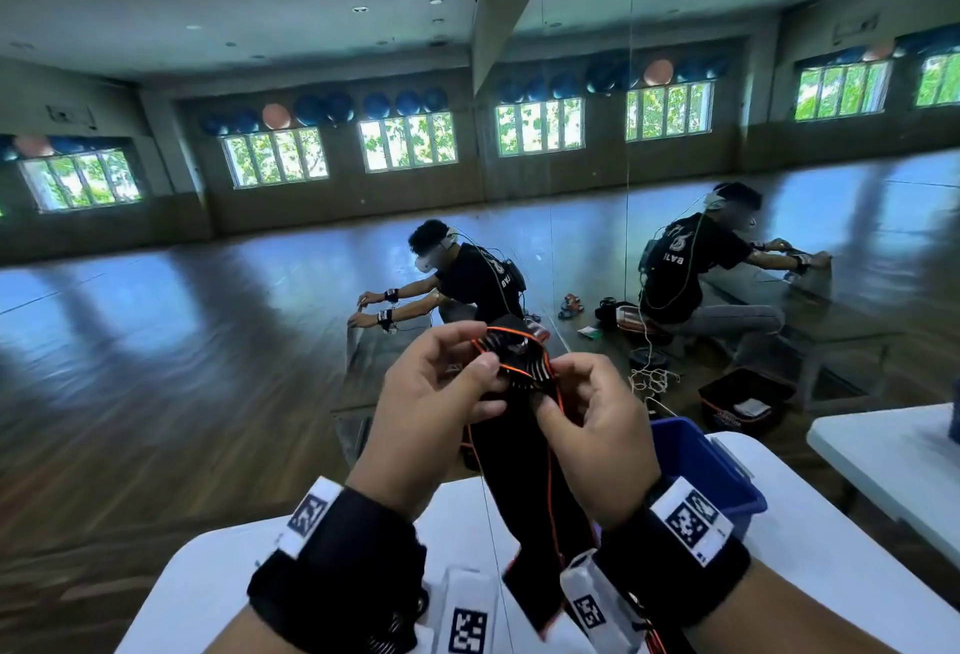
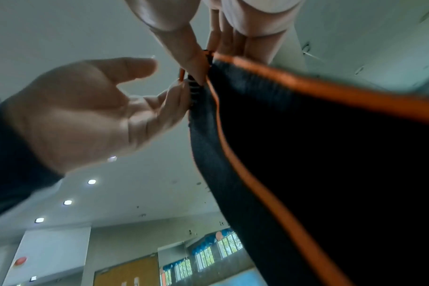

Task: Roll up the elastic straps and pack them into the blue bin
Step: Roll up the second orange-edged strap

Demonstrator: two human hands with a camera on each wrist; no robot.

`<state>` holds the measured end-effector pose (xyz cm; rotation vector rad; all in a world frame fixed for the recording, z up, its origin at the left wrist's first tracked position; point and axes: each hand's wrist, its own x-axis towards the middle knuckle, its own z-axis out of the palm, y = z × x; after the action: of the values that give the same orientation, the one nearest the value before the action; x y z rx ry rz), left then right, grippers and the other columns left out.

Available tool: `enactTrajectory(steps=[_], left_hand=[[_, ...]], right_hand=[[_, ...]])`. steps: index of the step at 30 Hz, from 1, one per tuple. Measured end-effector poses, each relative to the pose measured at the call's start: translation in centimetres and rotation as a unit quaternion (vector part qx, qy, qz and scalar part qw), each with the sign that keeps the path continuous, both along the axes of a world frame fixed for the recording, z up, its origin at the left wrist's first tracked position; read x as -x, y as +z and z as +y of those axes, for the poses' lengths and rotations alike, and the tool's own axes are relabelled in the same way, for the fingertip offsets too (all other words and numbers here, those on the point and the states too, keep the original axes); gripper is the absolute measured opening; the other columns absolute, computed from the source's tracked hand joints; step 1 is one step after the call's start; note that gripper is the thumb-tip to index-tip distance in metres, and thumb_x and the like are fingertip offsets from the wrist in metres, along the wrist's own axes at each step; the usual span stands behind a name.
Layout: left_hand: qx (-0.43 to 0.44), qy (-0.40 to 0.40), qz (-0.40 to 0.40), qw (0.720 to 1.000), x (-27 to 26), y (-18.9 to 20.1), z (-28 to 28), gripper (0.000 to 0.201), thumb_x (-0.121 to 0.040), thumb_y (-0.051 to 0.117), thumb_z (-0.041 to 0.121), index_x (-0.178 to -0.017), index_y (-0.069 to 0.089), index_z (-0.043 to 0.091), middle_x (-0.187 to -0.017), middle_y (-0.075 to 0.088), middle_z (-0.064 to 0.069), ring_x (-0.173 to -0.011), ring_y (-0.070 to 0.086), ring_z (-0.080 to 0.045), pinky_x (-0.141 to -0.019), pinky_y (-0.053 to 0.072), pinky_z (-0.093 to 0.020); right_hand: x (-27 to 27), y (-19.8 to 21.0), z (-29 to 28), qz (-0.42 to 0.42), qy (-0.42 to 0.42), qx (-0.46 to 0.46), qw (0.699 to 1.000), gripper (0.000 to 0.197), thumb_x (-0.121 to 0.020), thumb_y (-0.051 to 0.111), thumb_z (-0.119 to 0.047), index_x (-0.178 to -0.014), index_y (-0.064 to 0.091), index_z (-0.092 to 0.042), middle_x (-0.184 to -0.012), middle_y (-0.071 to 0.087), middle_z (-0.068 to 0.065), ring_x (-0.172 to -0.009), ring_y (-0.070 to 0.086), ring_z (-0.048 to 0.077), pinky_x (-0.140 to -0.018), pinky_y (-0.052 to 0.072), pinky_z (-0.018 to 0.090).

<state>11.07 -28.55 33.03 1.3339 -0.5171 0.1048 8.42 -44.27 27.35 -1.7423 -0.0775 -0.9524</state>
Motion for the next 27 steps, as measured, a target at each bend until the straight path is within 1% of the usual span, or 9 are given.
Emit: enactTrajectory(steps=[3, 5, 8, 11, 15, 18, 20, 24, 27], left_hand=[[-0.044, 0.146, -0.097, 0.983, 0.0, -2.5, 0.7, 0.013, -0.093, 0.066, 0.005, -0.097, 0.067, 0.017, -0.079, 0.068, 0.011, -0.071, 0.062, -0.006, -0.064, 0.053, -0.02], [-0.057, 0.17, -0.1, 0.979, 0.1, -4.4, 0.5, 0.017, -0.092, 0.067, 0.005, -0.096, 0.061, 0.021, -0.081, 0.065, 0.01, -0.077, 0.062, -0.01, -0.065, 0.05, -0.016], [-0.057, 0.118, -0.088, 0.987, 0.4, -6.4, -0.5, 0.02, -0.093, 0.065, 0.008, -0.095, 0.055, 0.025, -0.084, 0.063, 0.005, -0.08, 0.062, -0.017, -0.07, 0.052, -0.028], [-0.047, 0.11, -0.103, 0.987, 0.5, -6.9, -1.0, 0.012, -0.089, 0.06, 0.016, -0.092, 0.052, 0.025, -0.083, 0.055, -0.006, -0.073, 0.052, -0.019, -0.068, 0.045, -0.04], [-0.062, 0.106, -0.113, 0.986, 0.4, -7.0, -1.3, 0.019, -0.089, 0.055, 0.015, -0.099, 0.051, 0.03, -0.094, 0.056, -0.004, -0.085, 0.055, -0.017, -0.077, 0.047, -0.039], [-0.115, 0.069, -0.128, 0.983, 0.9, -7.0, -1.6, 0.03, -0.086, 0.06, 0.016, -0.107, 0.051, 0.035, -0.103, 0.059, 0.011, -0.099, 0.058, -0.013, -0.087, 0.048, -0.03], [-0.132, 0.047, -0.12, 0.983, 1.1, -7.1, -1.8, 0.033, -0.084, 0.062, 0.017, -0.11, 0.053, 0.035, -0.107, 0.06, 0.013, -0.104, 0.058, -0.012, -0.09, 0.048, -0.028], [-0.132, 0.022, -0.073, 0.988, 0.9, -7.5, -1.7, 0.047, -0.077, 0.059, 0.008, -0.116, 0.056, 0.033, -0.116, 0.062, 0.004, -0.113, 0.058, -0.016, -0.099, 0.049, -0.045], [-0.111, 0.006, -0.038, 0.993, 0.3, -7.8, -2.0, 0.053, -0.075, 0.056, 0.001, -0.119, 0.056, 0.031, -0.121, 0.063, -0.001, -0.118, 0.059, -0.02, -0.102, 0.049, -0.045]], right_hand=[[-0.1, 0.0, 0.0, -0.015, 0.003, -0.038, 0.999, 0.034, -0.086, 0.068, -0.013, -0.109, 0.06, -0.036, -0.097, 0.074, -0.008, -0.093, 0.071, 0.011, -0.084, 0.058, 0.046], [0.1, 0.1, 0.4, -0.026, 0.001, -0.056, 0.998, 0.034, -0.086, 0.065, -0.014, -0.112, 0.059, -0.035, -0.098, 0.074, -0.005, -0.093, 0.071, 0.014, -0.083, 0.058, 0.048], [0.0, -0.3, 1.0, -0.024, 0.015, -0.094, 0.995, 0.033, -0.083, 0.061, -0.02, -0.11, 0.053, -0.037, -0.097, 0.072, 0.0, -0.09, 0.07, 0.02, -0.081, 0.056, 0.054], [-0.4, -0.7, 0.9, -0.014, 0.046, -0.108, 0.993, 0.026, -0.085, 0.058, -0.02, -0.105, 0.05, -0.035, -0.095, 0.069, -0.001, -0.092, 0.068, 0.021, -0.085, 0.053, 0.057], [-0.5, -0.8, 1.0, 0.006, 0.098, -0.105, 0.99, 0.014, -0.088, 0.057, -0.034, -0.099, 0.048, -0.032, -0.096, 0.062, 0.005, -0.091, 0.062, 0.023, -0.086, 0.051, 0.057], [-0.3, -0.8, 1.2, 0.028, 0.125, -0.084, 0.988, 0.026, -0.087, 0.054, -0.046, -0.1, 0.047, -0.024, -0.093, 0.059, 0.004, -0.086, 0.059, 0.017, -0.083, 0.052, 0.047], [-0.2, -0.8, 1.0, 0.038, 0.138, -0.096, 0.985, 0.028, -0.087, 0.053, -0.049, -0.098, 0.048, -0.023, -0.09, 0.057, 0.002, -0.083, 0.057, 0.013, -0.079, 0.05, 0.041], [-0.3, -1.5, 0.2, 0.069, 0.16, -0.134, 0.976, 0.014, -0.088, 0.052, -0.039, -0.095, 0.05, -0.026, -0.092, 0.055, 0.004, -0.084, 0.055, 0.016, -0.079, 0.047, 0.039], [0.1, -2.5, -0.1, 0.062, 0.168, -0.132, 0.975, 0.015, -0.083, 0.053, -0.026, -0.098, 0.051, -0.026, -0.096, 0.052, 0.004, -0.089, 0.052, 0.016, -0.084, 0.045, 0.044]])
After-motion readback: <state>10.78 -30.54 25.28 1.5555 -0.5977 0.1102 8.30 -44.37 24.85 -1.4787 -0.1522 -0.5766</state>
